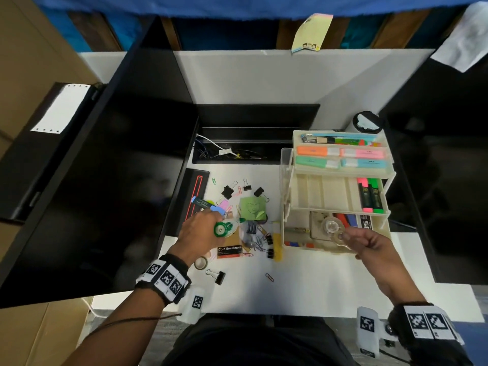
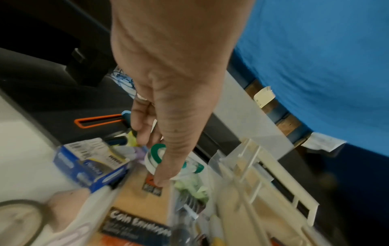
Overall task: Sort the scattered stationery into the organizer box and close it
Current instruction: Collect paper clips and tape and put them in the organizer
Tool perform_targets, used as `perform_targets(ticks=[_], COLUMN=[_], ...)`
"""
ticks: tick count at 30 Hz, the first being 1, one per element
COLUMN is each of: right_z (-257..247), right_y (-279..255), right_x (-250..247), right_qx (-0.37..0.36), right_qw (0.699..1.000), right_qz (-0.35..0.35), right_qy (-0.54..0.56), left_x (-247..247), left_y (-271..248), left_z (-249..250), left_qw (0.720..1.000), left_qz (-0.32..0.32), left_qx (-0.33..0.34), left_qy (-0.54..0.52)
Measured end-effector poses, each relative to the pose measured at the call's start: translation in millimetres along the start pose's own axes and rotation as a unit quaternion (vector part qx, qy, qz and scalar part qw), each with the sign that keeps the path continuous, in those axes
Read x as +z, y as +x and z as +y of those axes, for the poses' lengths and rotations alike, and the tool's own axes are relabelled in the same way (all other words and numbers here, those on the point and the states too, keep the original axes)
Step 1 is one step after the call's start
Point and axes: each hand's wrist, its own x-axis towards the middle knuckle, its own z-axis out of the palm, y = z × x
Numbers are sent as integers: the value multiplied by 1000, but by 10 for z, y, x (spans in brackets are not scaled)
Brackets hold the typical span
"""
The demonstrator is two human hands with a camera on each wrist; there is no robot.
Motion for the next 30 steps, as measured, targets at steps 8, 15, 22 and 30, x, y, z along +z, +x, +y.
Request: perform_targets(ticks=[8, 15, 22, 30], right_z=[82, 171, 272, 266], right_y=[147, 418, 590, 541], right_x=[-263, -218, -178, -285], right_qx=[24, -17, -22, -12], right_qw=[999, 995, 993, 994], right_qz=[-9, 20, 55, 68], right_qy=[-21, -93, -105, -88], left_x=[-449, -193, 213, 441], left_y=[-278, -150, 79, 253], left_z=[641, 1781, 2539, 2785], left_qw=[984, 987, 997, 996], left_qz=[-60, -109, -75, -70], left_qx=[34, 65, 21, -22], left_qy=[-164, -98, 14, 42])
